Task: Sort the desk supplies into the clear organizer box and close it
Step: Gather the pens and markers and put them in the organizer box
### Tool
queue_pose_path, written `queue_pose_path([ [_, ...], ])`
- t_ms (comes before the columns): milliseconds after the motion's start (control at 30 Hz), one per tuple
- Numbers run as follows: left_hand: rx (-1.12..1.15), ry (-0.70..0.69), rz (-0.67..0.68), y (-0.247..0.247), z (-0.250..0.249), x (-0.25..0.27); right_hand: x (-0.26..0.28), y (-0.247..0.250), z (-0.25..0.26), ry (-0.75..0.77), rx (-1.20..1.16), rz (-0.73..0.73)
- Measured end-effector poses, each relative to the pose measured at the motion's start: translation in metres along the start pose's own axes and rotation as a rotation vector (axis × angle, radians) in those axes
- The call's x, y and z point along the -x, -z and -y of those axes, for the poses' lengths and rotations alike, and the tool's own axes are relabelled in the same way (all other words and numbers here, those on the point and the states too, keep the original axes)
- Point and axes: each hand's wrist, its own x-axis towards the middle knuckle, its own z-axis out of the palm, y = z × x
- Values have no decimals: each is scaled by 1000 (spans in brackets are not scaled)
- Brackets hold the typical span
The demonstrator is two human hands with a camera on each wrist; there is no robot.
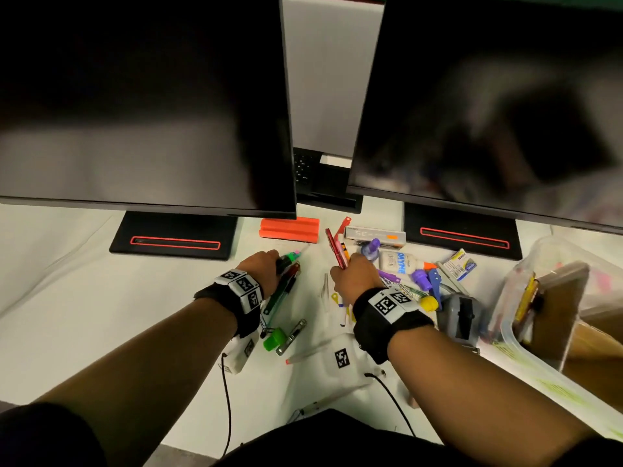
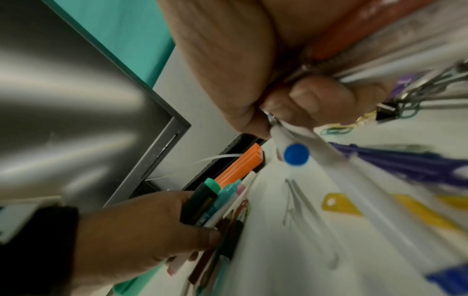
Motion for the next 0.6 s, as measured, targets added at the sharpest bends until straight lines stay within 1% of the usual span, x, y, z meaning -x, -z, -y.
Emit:
queue_pose_path([
  [167, -56, -8, -31, -5, -4, 1, 19, 15, -22, 49, 154, -33],
  [267, -49, -10, -39, -5, -6, 3, 28, 30, -34, 16, 163, -37],
  [333, -30, -15, -53, -1, -10, 7, 34, 40, -41, 23, 167, -49],
  [500, -17, -95, -80, 16, -34, 21, 51, 67, -54, 32, 65, -97],
  [600, 137, -164, -17, 27, -67, 37, 64, 82, -60, 54, -76, -95],
])
